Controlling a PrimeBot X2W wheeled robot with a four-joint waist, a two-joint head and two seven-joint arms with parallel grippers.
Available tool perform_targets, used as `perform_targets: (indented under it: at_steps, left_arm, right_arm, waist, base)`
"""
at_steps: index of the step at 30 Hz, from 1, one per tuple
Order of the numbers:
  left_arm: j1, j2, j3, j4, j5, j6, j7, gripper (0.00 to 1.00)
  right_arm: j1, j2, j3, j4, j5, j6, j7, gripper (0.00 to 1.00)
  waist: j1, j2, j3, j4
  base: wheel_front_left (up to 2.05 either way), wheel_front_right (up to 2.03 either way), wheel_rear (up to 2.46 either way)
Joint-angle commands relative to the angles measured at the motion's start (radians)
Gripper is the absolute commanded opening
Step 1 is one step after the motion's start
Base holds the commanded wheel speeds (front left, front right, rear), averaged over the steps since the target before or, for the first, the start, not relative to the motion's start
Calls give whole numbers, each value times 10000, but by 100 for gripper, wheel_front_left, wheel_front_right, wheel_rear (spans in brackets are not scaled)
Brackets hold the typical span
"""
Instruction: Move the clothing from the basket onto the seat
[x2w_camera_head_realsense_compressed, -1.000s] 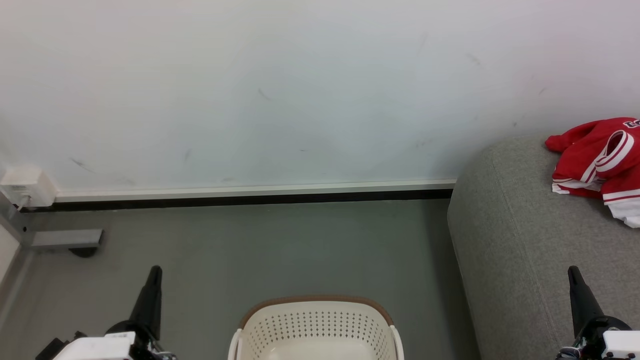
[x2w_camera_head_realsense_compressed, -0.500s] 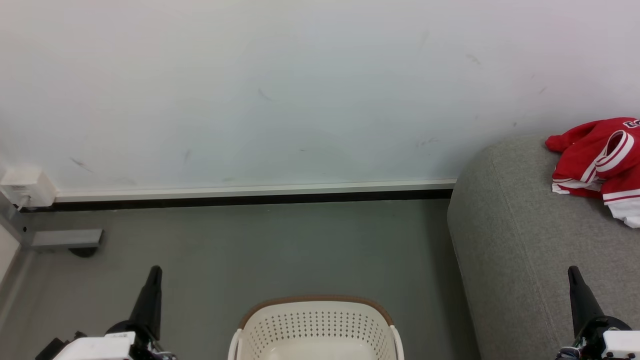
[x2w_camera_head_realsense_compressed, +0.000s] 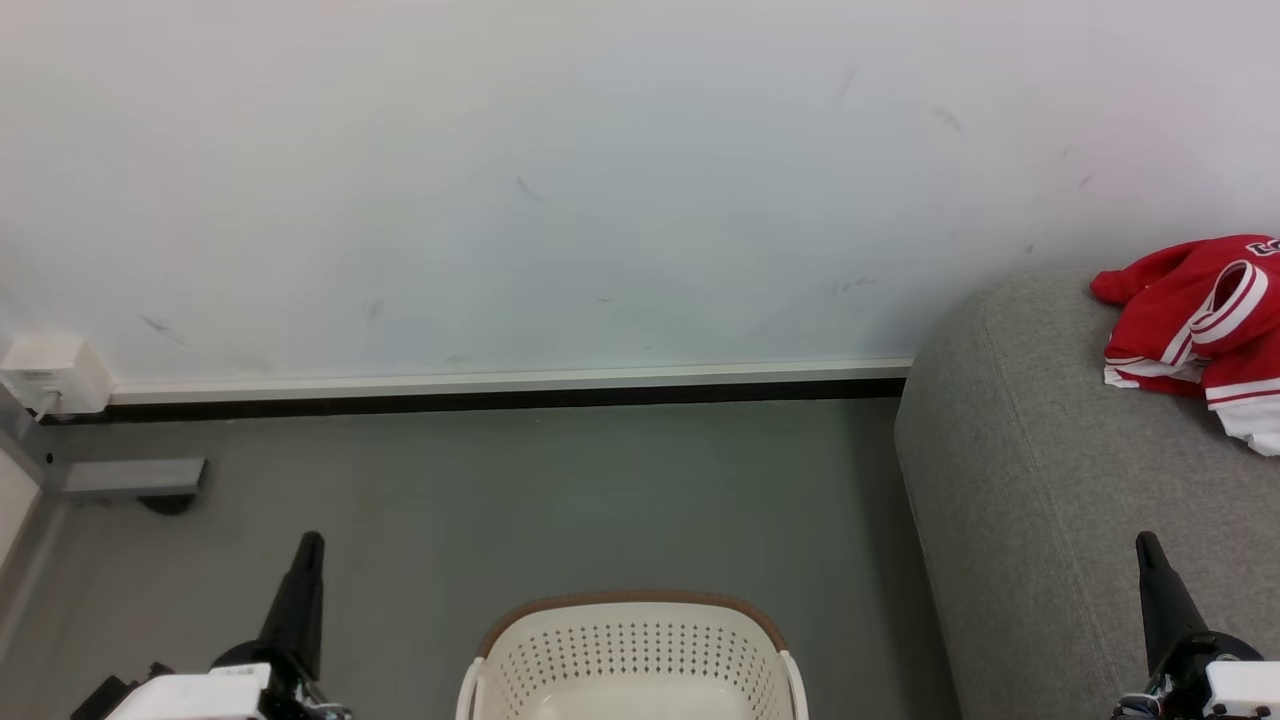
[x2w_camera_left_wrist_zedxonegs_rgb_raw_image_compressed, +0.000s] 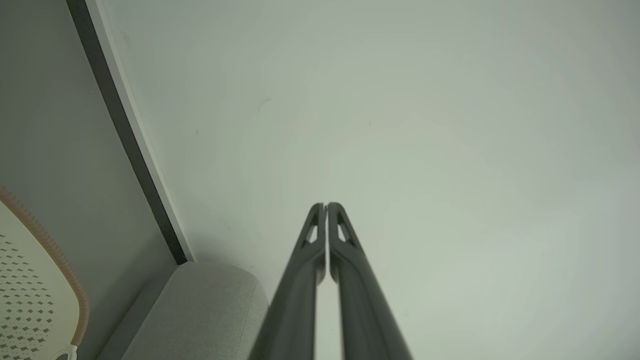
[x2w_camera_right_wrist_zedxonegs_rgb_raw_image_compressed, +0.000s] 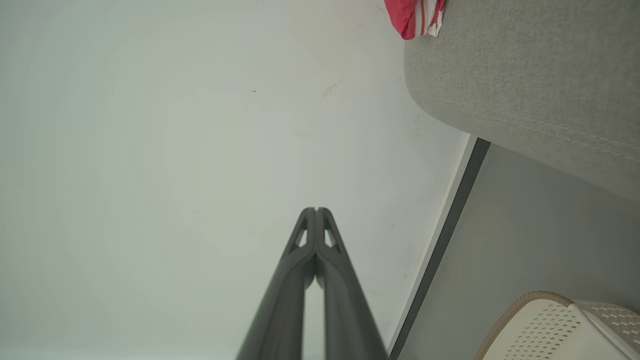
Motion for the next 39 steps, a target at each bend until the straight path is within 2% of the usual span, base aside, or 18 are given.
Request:
perform_targets:
  at_steps: [1,39]
  left_arm:
    - [-72,20,20,-42,-140,-53,37,0]
    - [-72,20,20,-43,-140,-54,36,0]
  right_arm:
    - [-125,4,-38,-54,25,-21,24,0]
    - [-125,4,-37,-53,25,-21,23,0]
  waist:
    - [0,-1,0,0]
    - [0,-1,0,0]
  base:
    - [0,0,0]
    - [0,0,0]
